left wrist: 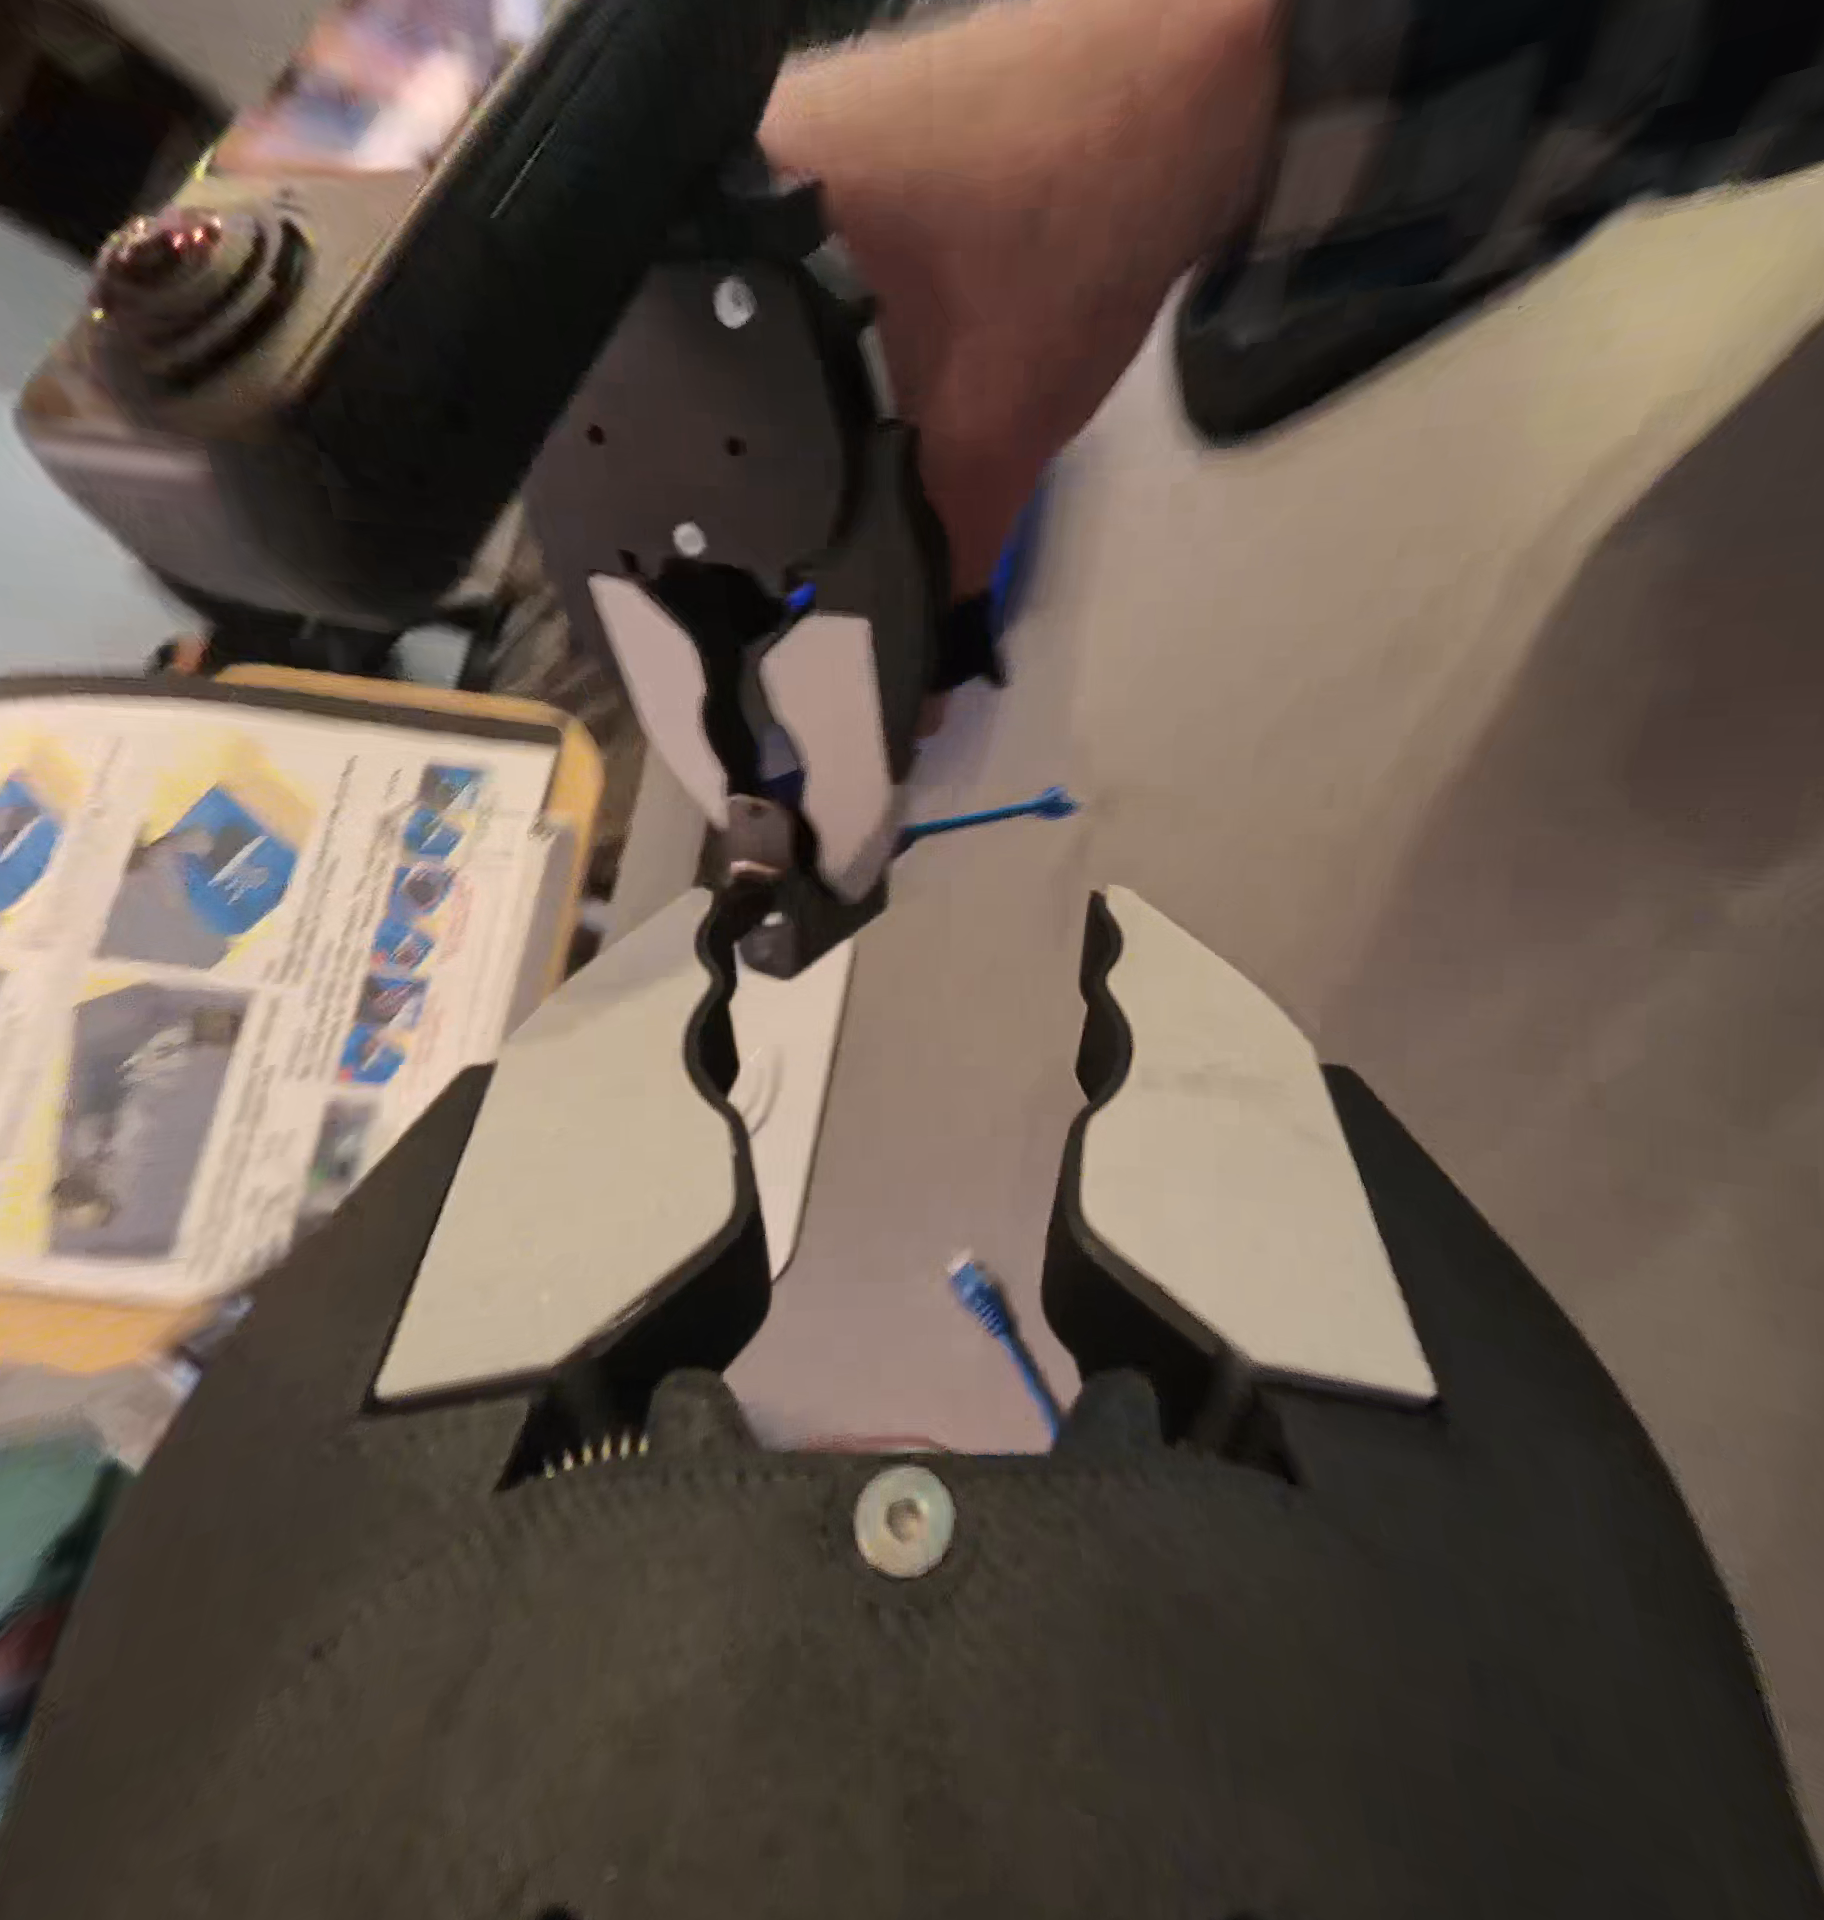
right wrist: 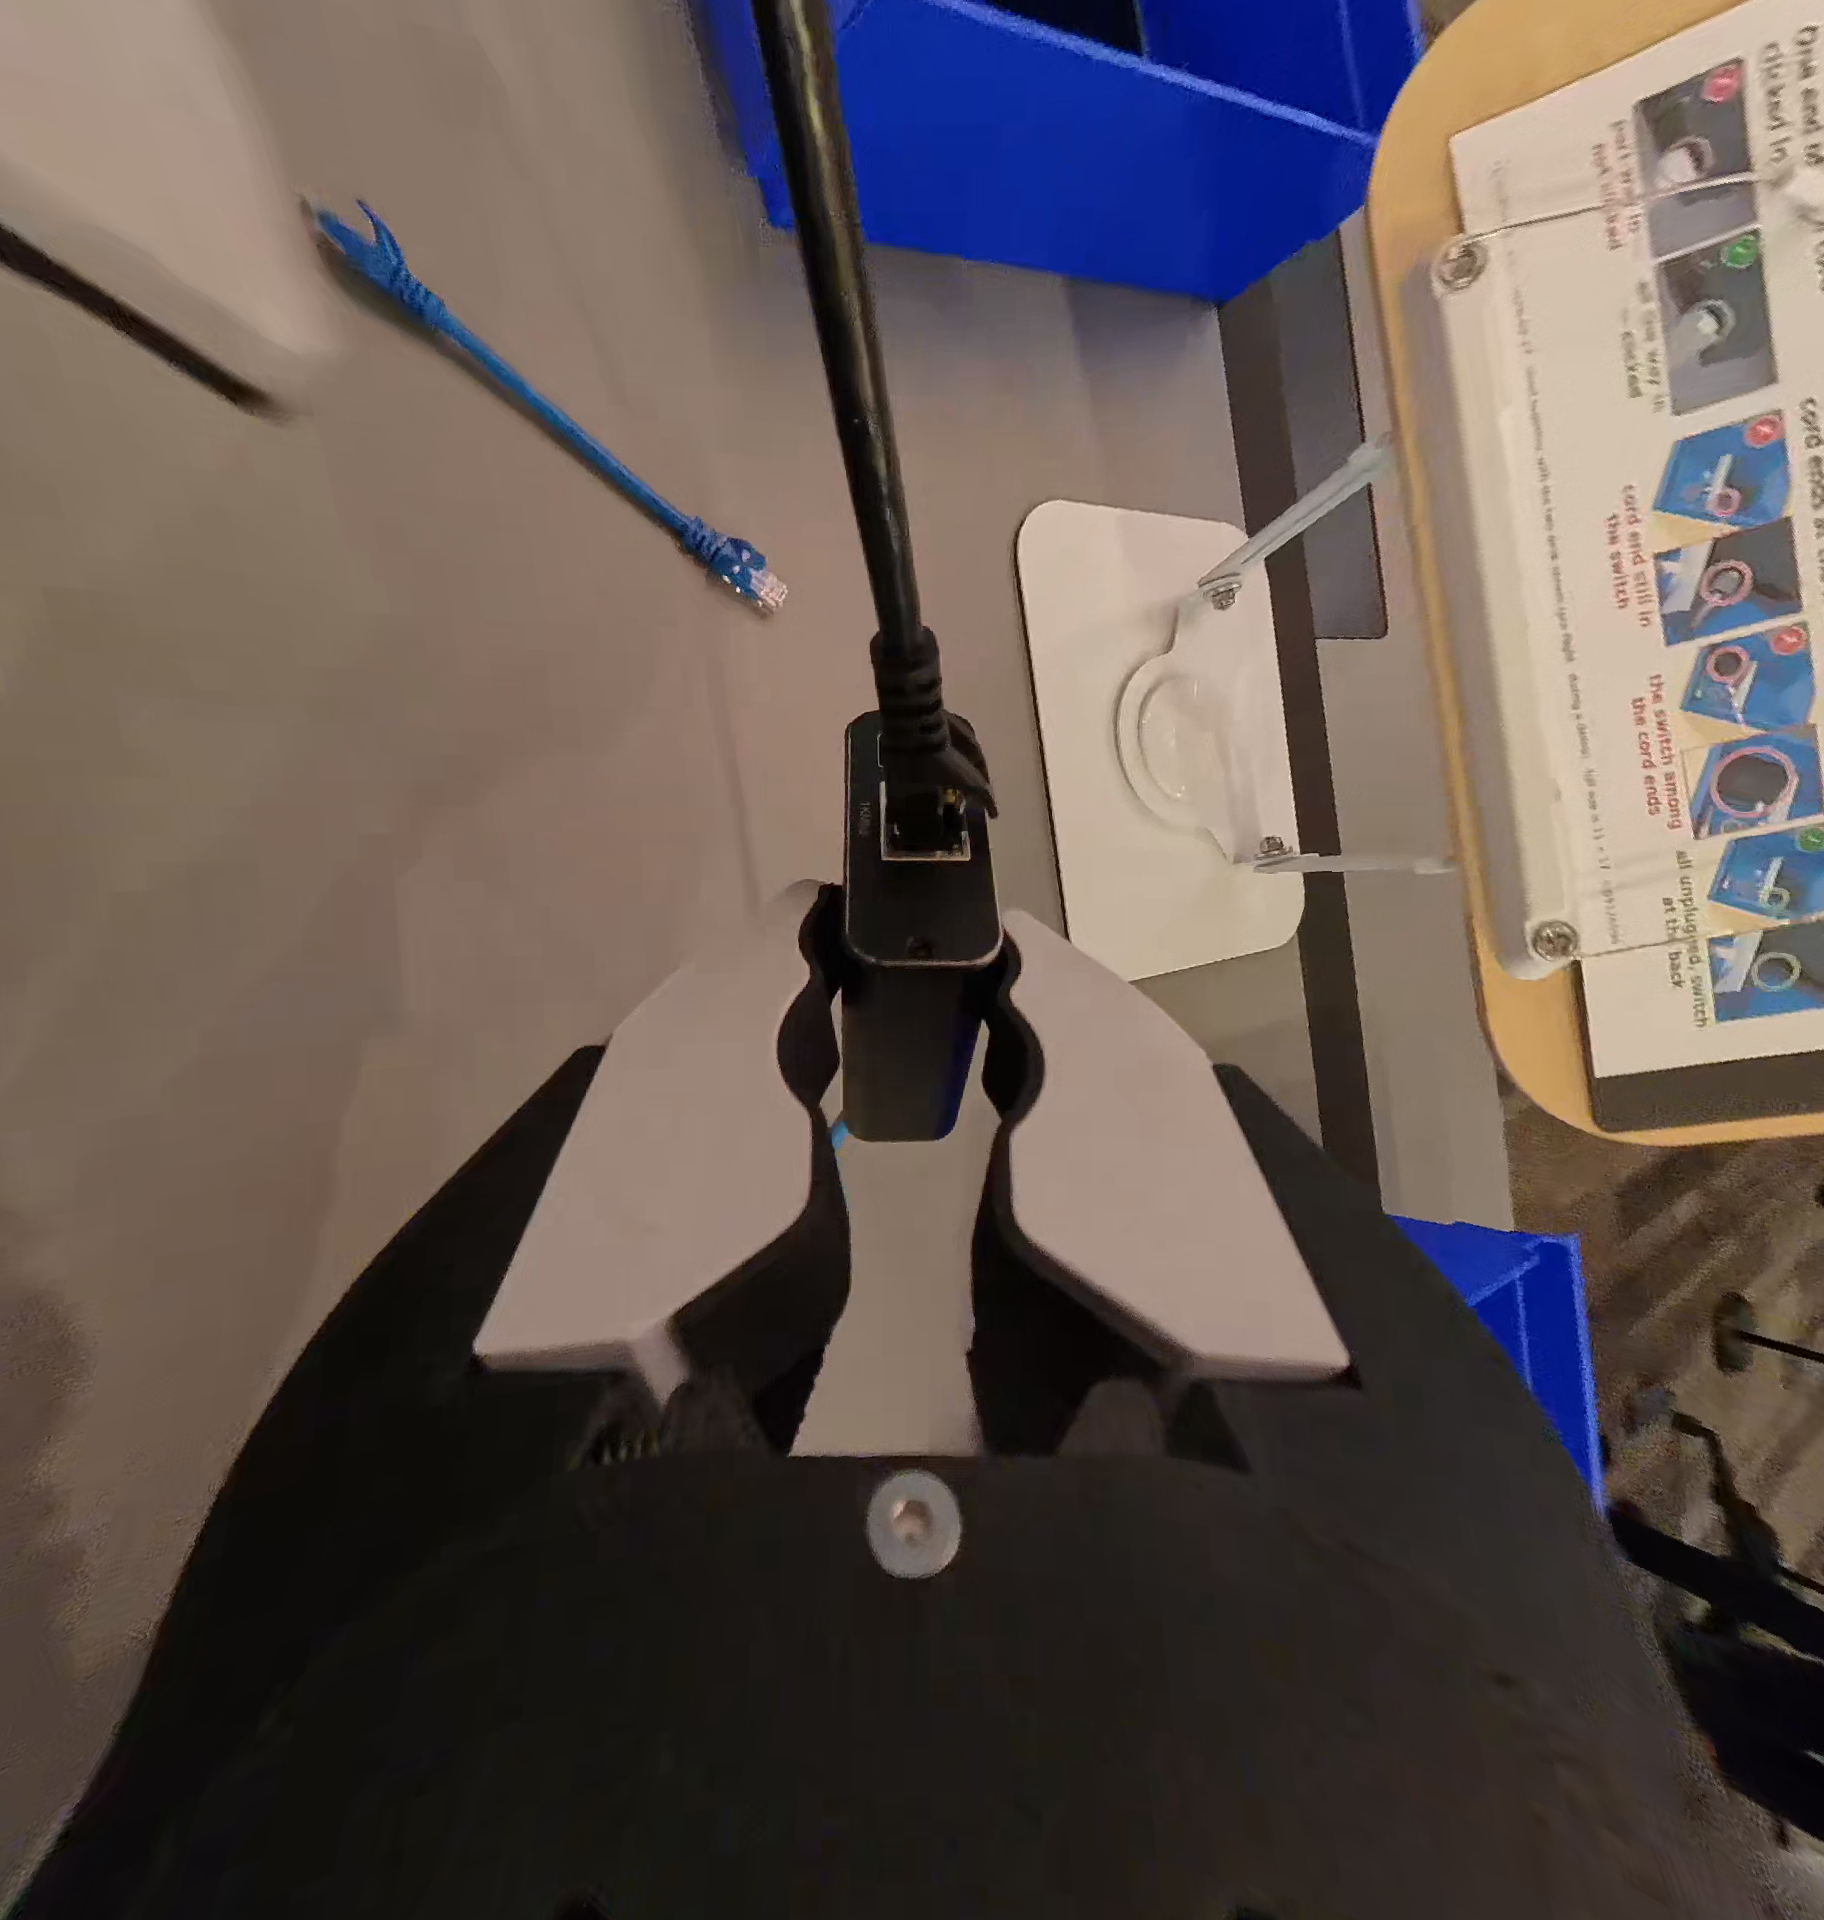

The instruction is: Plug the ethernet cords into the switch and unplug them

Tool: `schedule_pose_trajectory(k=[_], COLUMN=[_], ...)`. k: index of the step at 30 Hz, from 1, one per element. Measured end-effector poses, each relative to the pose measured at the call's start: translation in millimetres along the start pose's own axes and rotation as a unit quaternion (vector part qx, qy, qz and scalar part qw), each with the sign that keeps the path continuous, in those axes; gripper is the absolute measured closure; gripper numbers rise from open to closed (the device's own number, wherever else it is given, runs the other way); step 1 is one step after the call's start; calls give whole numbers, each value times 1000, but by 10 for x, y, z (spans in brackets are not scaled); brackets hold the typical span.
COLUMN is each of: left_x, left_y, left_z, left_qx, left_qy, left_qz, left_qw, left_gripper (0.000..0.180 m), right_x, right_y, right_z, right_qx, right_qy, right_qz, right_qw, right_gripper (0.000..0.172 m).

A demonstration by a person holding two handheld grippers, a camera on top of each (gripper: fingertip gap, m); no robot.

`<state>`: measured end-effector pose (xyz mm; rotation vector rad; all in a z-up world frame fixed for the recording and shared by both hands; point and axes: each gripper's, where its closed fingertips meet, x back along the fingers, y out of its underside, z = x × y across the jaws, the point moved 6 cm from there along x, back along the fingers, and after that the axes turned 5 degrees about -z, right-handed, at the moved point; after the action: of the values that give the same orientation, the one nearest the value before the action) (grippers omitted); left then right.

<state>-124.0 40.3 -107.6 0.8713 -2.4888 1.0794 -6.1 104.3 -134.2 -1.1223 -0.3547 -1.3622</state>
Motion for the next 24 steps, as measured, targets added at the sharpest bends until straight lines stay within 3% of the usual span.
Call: schedule_pose_trajectory(k=[1,4,10,16,18,24], left_x=[-82,-331,-644,-557,-479,-621], left_y=[25,195,513,473,516,647], left_z=[-58,-117,-103,-201,-292,-135], left_qx=[6,93,119,142,128,56], left_qy=[-34,-20,-33,-50,-65,-19], left_qz=[-28,-46,-48,3,-15,-104], left_qw=[999,994,991,989,990,993], left_gripper=[118,119,122,120,112,99], right_x=[-37,-118,-223,-322,-339,-359], right_y=[-22,-70,-53,32,69,-6], right_z=[-28,-85,-146,-188,-201,-374], right_qx=[4,20,49,64,72,140], right_qy=[7,40,55,62,67,94], right_qz=[-10,-32,-31,-63,-60,-52], right_qw=[1000,998,997,994,993,984], right_gripper=[146,146,147,146,146,146])
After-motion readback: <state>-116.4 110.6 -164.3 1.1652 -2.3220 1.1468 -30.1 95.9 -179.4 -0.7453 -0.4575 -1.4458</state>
